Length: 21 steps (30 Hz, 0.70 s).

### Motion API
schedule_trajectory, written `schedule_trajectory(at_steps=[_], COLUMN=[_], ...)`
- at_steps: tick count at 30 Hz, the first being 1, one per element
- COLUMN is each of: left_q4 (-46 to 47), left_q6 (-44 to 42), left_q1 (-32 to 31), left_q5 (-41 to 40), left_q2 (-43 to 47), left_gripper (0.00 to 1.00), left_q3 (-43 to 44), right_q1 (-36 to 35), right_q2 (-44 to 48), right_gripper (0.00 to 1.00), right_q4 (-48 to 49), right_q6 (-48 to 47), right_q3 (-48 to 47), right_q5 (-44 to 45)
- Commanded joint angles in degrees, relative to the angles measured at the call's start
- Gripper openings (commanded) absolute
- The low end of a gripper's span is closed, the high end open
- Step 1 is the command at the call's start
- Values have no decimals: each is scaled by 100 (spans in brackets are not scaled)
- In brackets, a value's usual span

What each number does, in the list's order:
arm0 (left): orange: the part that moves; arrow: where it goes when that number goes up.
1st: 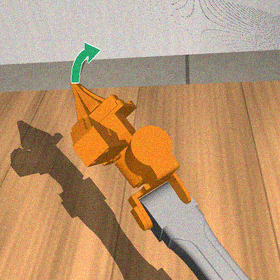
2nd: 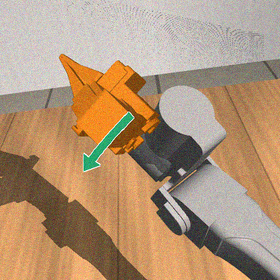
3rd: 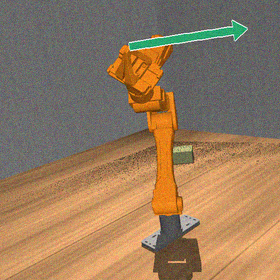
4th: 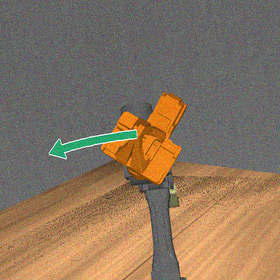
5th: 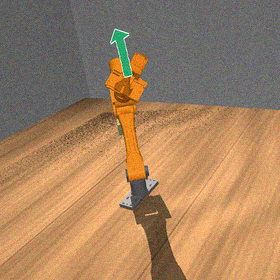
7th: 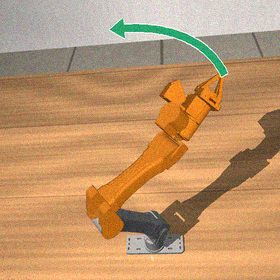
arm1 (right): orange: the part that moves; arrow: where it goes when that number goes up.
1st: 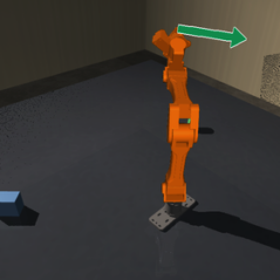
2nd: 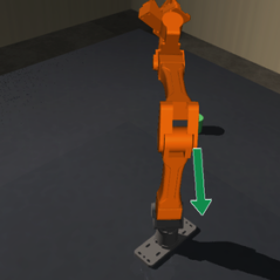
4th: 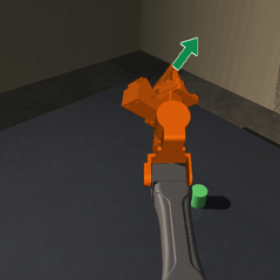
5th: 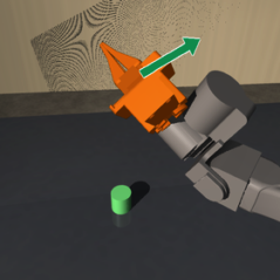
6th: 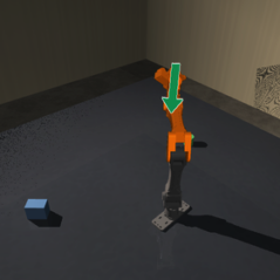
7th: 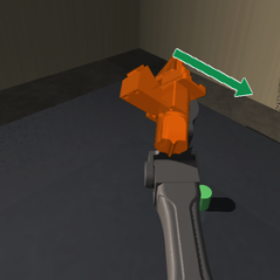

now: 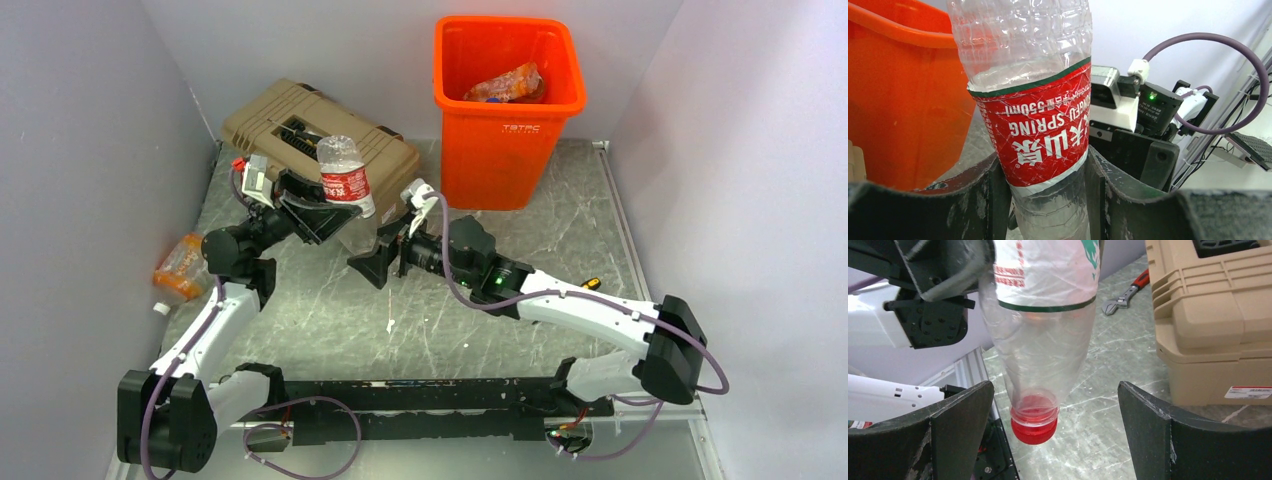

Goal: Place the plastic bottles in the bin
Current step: Place the plastic bottle in the trash bin.

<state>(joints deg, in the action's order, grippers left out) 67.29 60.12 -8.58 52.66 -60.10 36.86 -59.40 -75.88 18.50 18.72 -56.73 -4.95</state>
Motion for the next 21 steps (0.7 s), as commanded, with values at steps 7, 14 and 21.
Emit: schedule_trajectory(at_steps=[7,14,21], left_q4=[64,47,-89], left_q6=[3,10,30], left_q1=[-12,-12,-12], left_q5=[-15,-11,-56], left_q2=[119,134,138], left_gripper=[0,0,4], left_q3=[14,14,35], right_q1=[11,16,16], right_q2=[-163,-411,-357], right_gripper=[84,45,0], right_q4=[186,-85,-198], right_q6=[-143,-220,-320], right_q3=[-327,-651,-602], right_q5=[-60,37,85])
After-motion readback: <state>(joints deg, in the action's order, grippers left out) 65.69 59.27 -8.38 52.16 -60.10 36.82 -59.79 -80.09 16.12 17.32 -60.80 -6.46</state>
